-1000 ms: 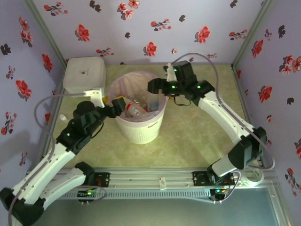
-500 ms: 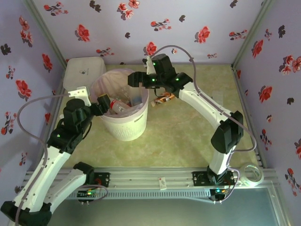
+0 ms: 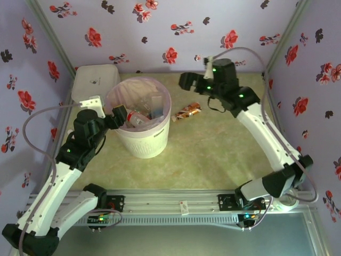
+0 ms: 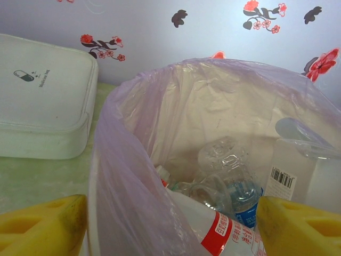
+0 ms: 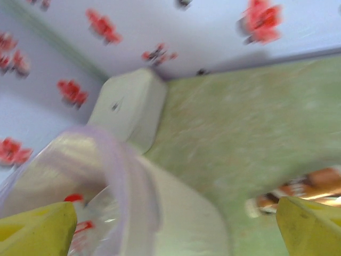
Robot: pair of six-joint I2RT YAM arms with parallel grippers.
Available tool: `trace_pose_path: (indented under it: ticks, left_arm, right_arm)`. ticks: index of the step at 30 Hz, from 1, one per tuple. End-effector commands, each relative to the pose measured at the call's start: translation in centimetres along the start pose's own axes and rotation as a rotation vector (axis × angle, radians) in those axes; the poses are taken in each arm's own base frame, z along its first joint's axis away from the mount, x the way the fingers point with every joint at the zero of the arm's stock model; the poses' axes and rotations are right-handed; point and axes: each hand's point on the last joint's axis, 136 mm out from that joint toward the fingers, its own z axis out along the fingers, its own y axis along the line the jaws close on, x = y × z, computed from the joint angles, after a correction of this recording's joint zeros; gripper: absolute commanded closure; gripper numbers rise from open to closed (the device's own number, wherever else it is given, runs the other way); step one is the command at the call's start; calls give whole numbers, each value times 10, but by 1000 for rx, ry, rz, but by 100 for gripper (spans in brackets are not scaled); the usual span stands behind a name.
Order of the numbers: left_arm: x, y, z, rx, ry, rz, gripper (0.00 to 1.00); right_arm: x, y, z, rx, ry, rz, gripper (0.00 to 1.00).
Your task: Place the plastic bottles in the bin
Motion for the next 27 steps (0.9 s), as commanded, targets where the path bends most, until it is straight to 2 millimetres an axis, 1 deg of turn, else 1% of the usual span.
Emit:
trace_pose_path:
  ticks: [1, 2, 5, 9, 13, 15, 19, 23, 25, 27]
  left_arm:
    - [6, -3, -1, 22, 42, 26, 18]
    - [6, -4, -2, 24, 41, 26, 18]
    - [6, -4, -3, 29, 41, 29, 18]
    - [6, -6, -5, 43, 39, 22, 18]
    - [5, -8, -9, 57, 31, 14, 18]
    - [4, -8, -11, 58, 30, 13, 18]
    - [4, -8, -12, 58, 32, 11, 18]
    - [3, -8, -12, 62, 27, -2, 18]
    - [4, -8, -11, 62, 28, -7, 18]
    - [3, -9, -11, 64, 27, -8, 18]
  right_arm:
    - [10, -71, -2, 269, -15, 118, 6]
    - [13, -85, -3, 315, -16, 145, 8]
    - [28, -110, 4, 394, 8, 210, 8]
    - [49, -133, 24, 463, 23, 292, 7]
    - [62, -153, 45, 492, -55, 374, 5]
    - [66, -158, 57, 500, -74, 397, 4]
    - [78, -160, 89, 515, -46, 411, 3]
    - [98, -158, 120, 510, -4, 431, 3]
    - [110, -160, 135, 517, 18, 438, 4]
    - [116, -160, 150, 511, 32, 448, 5]
